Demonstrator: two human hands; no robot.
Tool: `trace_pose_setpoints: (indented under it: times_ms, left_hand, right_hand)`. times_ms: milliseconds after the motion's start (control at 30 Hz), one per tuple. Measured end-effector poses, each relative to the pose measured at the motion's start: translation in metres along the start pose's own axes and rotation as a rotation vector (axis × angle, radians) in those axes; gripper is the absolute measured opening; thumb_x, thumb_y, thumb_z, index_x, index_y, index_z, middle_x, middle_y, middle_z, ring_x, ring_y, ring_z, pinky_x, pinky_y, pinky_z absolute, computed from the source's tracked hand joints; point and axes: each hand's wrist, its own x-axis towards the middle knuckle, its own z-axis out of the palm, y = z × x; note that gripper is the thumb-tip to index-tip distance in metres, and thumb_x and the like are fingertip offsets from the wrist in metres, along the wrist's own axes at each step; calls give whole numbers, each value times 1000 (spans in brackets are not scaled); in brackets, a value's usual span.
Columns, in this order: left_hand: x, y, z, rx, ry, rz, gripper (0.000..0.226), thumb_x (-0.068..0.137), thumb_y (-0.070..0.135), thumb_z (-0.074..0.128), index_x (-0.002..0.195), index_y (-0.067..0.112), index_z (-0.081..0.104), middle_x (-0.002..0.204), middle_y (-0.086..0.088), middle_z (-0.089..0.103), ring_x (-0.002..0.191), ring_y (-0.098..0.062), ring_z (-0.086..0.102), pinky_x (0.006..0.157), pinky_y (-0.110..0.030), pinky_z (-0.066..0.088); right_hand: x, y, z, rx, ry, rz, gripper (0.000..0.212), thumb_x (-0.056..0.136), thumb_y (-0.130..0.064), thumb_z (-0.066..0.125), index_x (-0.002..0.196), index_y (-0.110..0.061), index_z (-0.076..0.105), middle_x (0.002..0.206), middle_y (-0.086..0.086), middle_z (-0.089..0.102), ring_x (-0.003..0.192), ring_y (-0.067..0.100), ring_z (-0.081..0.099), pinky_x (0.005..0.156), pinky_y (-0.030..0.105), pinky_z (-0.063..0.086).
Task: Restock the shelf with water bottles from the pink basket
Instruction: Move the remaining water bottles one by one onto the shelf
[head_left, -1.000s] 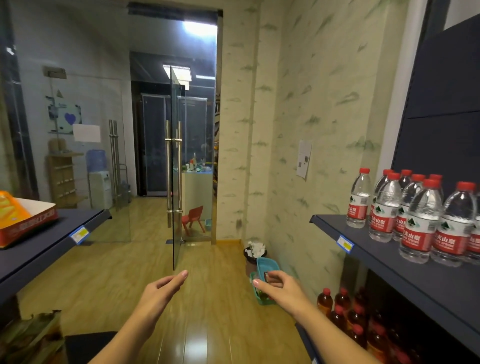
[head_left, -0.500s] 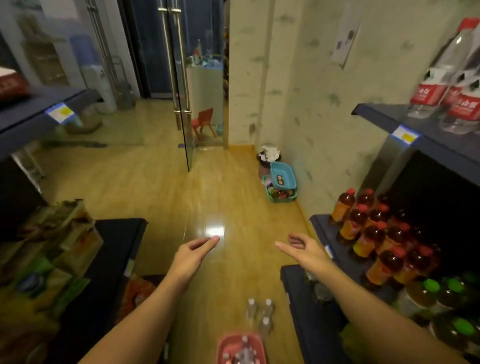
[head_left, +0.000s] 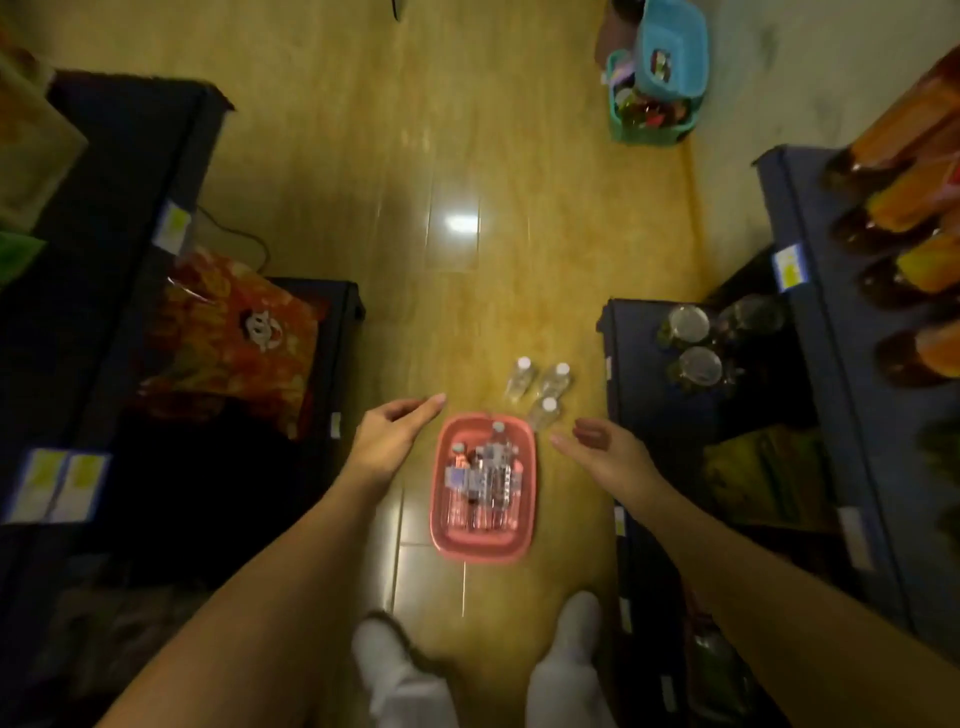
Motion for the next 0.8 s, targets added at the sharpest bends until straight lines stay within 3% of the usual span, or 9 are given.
trace_pose_setpoints:
  times_ms: [100, 167, 233, 300, 400, 467, 567, 667, 800]
  left_hand:
    - [25, -58, 24, 16, -34, -97, 63, 86, 47, 79, 133, 8, 68, 126, -4, 70, 115, -17, 62, 98, -29, 43]
    - [40, -96, 39, 10, -49, -157, 58, 87, 43, 79, 132, 8, 67, 118, 1, 70, 99, -10, 64, 92, -23, 44]
    - [60, -136, 56, 18, -47, -203, 48, 89, 35, 79, 127, 7, 70, 103, 6, 68, 77, 5, 63, 73, -10, 48]
    - [79, -173, 71, 18, -57, -233, 45, 88, 34, 81, 121, 5, 73, 102, 3, 73, 67, 9, 68, 61, -6, 51]
    - [110, -223, 95, 32, -42, -274, 80, 62, 66, 88, 120, 12, 76, 113, -1, 78, 99, -13, 75, 100, -35, 58]
    - [134, -256, 111, 29, -14, -292, 86, 58, 68, 88, 123, 13, 75, 116, -3, 78, 107, -23, 74, 105, -45, 54]
    - [160, -283, 138, 58, -40, -285, 66, 78, 51, 85, 128, 10, 71, 114, 2, 74, 106, -23, 70, 107, -40, 51]
    - [187, -310, 160, 55, -34, -265, 60, 85, 43, 82, 132, 8, 68, 104, 8, 67, 102, -17, 64, 97, -27, 45]
    - [221, -334, 183, 51, -11, -251, 66, 85, 44, 81, 137, 6, 64, 127, -2, 70, 109, -18, 63, 92, -25, 42]
  right_hand:
    - [30, 48, 30, 3, -77, 69, 58, 86, -39, 77, 134, -11, 58, 111, -9, 63, 97, 7, 60, 82, 22, 48]
    - [49, 76, 47, 3, -99, 89, 48, 89, -31, 75, 130, -10, 59, 92, -18, 54, 78, -6, 51, 62, 8, 39]
    - [69, 105, 61, -12, -110, 98, 43, 91, -26, 73, 128, -9, 61, 87, -22, 52, 73, -10, 49, 54, 4, 40]
    - [89, 137, 75, -14, -128, 102, 40, 92, -23, 72, 127, -7, 61, 86, -23, 51, 72, -11, 49, 53, 0, 41]
    - [121, 184, 94, -37, -129, 103, 43, 92, -24, 72, 128, -5, 60, 87, -24, 50, 74, -10, 49, 55, -2, 41]
    - [144, 215, 108, -43, -139, 108, 40, 92, -26, 72, 127, -9, 61, 87, -26, 49, 75, -11, 48, 58, 1, 42]
    - [178, 262, 126, -45, -145, 134, 34, 90, -32, 73, 119, -19, 60, 88, -26, 49, 78, -11, 48, 66, 7, 38]
    - [207, 300, 141, -20, -136, 152, 48, 86, -37, 77, 124, -13, 61, 93, -21, 54, 84, -5, 54, 70, 11, 41]
    - [234, 335, 153, 34, -146, 161, 54, 83, -37, 80, 127, -11, 60, 106, -10, 60, 91, -3, 57, 68, 11, 43]
